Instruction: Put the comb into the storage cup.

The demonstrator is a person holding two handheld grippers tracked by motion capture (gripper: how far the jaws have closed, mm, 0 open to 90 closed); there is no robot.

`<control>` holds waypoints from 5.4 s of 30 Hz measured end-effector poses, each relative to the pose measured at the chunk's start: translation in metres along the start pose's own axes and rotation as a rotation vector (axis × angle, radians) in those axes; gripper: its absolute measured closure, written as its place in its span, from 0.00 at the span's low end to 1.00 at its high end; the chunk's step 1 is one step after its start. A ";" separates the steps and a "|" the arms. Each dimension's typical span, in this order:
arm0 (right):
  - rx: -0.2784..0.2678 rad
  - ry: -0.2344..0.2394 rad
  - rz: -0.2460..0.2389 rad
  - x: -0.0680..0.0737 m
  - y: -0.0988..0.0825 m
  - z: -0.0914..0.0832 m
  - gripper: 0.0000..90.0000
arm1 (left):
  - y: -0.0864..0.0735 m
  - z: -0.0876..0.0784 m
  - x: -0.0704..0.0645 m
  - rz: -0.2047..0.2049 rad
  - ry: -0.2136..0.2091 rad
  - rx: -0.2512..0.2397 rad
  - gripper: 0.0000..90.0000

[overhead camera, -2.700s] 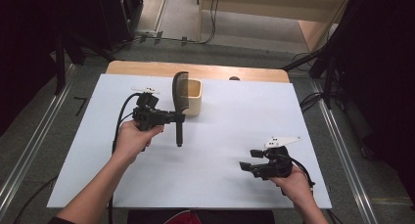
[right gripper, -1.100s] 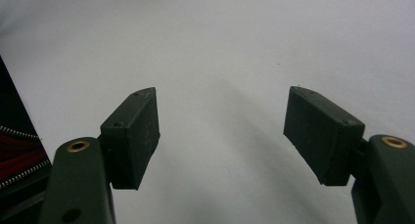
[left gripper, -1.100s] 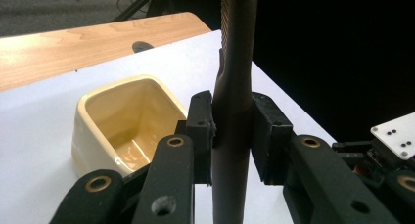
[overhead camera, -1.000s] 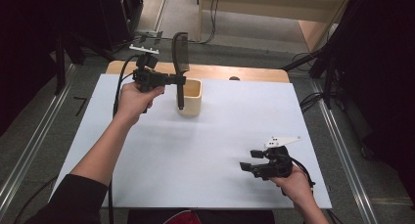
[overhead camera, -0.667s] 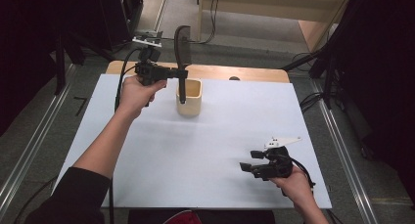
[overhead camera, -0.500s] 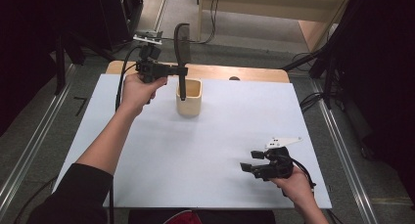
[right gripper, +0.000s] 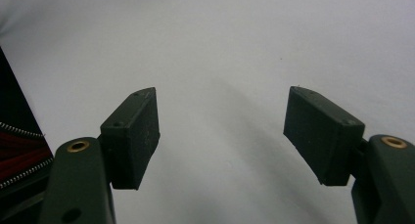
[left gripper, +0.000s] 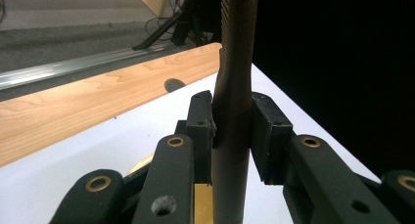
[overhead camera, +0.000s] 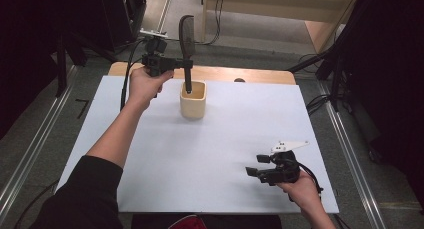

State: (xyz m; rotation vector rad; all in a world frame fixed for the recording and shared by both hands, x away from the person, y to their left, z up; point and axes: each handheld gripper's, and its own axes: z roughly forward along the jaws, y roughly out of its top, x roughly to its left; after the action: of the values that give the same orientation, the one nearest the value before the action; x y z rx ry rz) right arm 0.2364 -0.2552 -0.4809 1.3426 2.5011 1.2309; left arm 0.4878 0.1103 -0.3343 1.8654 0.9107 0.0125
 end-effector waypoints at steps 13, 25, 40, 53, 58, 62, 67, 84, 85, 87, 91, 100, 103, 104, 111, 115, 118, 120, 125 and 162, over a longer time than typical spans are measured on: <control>-0.003 0.012 -0.006 0.001 0.001 0.000 0.30 | -0.006 0.020 0.009 0.014 0.031 -0.019 0.82; -0.016 0.029 -0.015 0.001 0.001 0.000 0.30 | -0.016 0.027 0.015 0.019 0.041 -0.018 0.82; -0.012 0.027 -0.014 0.002 0.002 0.000 0.30 | -0.032 0.035 0.020 0.015 0.026 -0.003 0.82; -0.018 0.027 -0.019 0.002 0.002 0.000 0.30 | -0.043 0.040 0.021 0.025 0.010 0.011 0.82; -0.015 0.029 -0.018 0.002 0.002 0.001 0.30 | -0.048 0.041 0.020 0.024 0.012 0.007 0.82; -0.016 0.028 -0.016 0.002 0.002 0.001 0.30 | -0.052 0.042 0.020 0.030 0.012 0.015 0.82; -0.015 0.030 -0.021 0.002 0.002 0.001 0.30 | -0.053 0.044 0.019 0.032 0.018 0.017 0.82; -0.023 0.035 -0.023 0.002 0.002 0.000 0.30 | -0.054 0.037 0.014 0.086 0.070 0.043 0.32; -0.023 0.035 -0.024 0.003 0.002 0.000 0.30 | -0.053 0.036 0.014 0.087 0.083 0.047 0.29; -0.022 0.037 -0.025 0.003 0.002 0.000 0.30 | -0.053 0.033 0.015 0.086 0.079 0.049 0.28; -0.024 0.037 -0.032 0.004 0.003 0.001 0.30 | -0.052 0.027 0.017 0.072 0.051 0.049 0.26; -0.027 0.036 -0.030 0.004 0.003 0.000 0.30 | -0.052 0.022 0.015 0.066 0.032 0.055 0.18; -0.028 0.034 -0.029 0.004 0.003 0.000 0.30 | -0.054 0.018 0.016 0.063 0.015 0.043 0.18; -0.028 0.036 -0.029 0.004 0.003 0.000 0.30 | -0.054 0.017 0.016 0.061 0.014 0.042 0.18; -0.026 0.035 -0.032 0.004 0.003 0.000 0.30 | -0.058 0.007 0.019 0.056 0.000 0.032 0.16; -0.026 0.035 -0.027 0.003 0.003 0.001 0.30 | -0.060 0.003 0.018 0.055 -0.002 0.032 0.16; -0.023 0.035 -0.031 0.003 0.003 0.001 0.30 | -0.063 0.001 0.019 0.053 -0.005 0.036 0.16; -0.023 0.034 -0.031 0.003 0.003 0.001 0.30 | -0.064 0.000 0.019 0.057 -0.001 0.045 0.16; -0.020 0.035 -0.031 0.003 0.004 0.002 0.29 | -0.067 -0.006 0.018 0.049 -0.004 0.041 0.16; -0.012 0.033 -0.021 0.002 0.003 0.003 0.29 | -0.111 -0.027 0.018 0.041 -0.049 0.102 0.16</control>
State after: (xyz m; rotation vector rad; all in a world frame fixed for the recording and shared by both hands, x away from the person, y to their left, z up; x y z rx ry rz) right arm 0.2386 -0.2512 -0.4806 1.3013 2.5182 1.2724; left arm 0.4260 0.1642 -0.4157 1.9703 0.8536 -0.0550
